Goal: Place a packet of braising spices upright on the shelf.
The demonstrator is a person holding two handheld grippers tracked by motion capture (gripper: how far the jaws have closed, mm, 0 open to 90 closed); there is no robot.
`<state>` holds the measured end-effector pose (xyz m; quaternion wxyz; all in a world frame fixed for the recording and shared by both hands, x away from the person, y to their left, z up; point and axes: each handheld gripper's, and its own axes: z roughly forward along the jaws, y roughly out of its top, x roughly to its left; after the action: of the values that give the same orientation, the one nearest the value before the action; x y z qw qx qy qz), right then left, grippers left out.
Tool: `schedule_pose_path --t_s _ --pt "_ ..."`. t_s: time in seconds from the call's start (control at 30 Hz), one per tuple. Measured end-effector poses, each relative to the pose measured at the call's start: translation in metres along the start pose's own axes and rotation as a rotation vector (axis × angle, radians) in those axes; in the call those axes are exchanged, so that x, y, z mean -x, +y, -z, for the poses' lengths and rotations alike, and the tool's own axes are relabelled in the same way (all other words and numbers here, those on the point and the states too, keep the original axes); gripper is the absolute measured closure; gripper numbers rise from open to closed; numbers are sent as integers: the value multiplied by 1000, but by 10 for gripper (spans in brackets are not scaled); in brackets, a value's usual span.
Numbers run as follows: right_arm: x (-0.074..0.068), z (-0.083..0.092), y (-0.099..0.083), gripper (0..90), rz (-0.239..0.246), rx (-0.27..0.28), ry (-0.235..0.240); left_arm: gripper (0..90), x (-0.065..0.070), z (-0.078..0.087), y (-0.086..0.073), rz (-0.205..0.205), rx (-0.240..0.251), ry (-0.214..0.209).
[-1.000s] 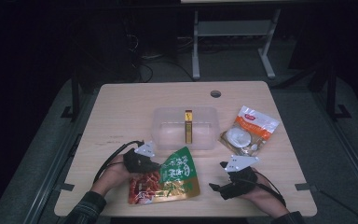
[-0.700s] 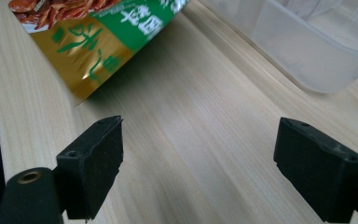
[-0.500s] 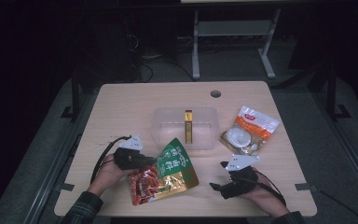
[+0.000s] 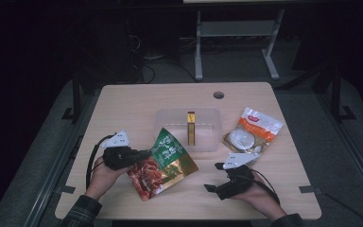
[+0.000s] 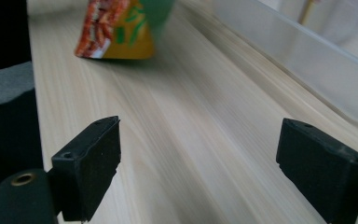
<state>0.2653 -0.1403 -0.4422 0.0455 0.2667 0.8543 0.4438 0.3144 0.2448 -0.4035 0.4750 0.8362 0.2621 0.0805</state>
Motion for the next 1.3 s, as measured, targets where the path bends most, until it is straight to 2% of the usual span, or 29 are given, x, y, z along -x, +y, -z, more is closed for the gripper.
schedule_pose_path --t_s 0.2,0.3,0.4,0.5,0.63,0.73,0.97,1.2,1.3 --pt "-6 -17 21 141 21 81 42 897 5 12 2 26 48 32" --pt "-7 -27 32 147 34 120 45 897 8 18 2 48 73 59" --pt "-6 -35 43 171 28 151 56 897 10 22 -1 71 84 79" --pt "-6 -42 54 201 26 185 67 897 10 24 -2 75 90 85" --pt "-5 -53 66 244 3 211 82 897 8 26 -2 83 108 69" --pt "-4 -59 69 312 -17 226 104 897 9 29 -1 81 117 68" --pt "-6 -68 72 491 -12 249 150 897 10 30 0 95 151 43" --pt "-7 -67 73 732 -25 256 188 896 11 26 -1 106 154 27" --pt "-5 -64 74 835 -47 263 201 894 11 25 -2 99 153 19"
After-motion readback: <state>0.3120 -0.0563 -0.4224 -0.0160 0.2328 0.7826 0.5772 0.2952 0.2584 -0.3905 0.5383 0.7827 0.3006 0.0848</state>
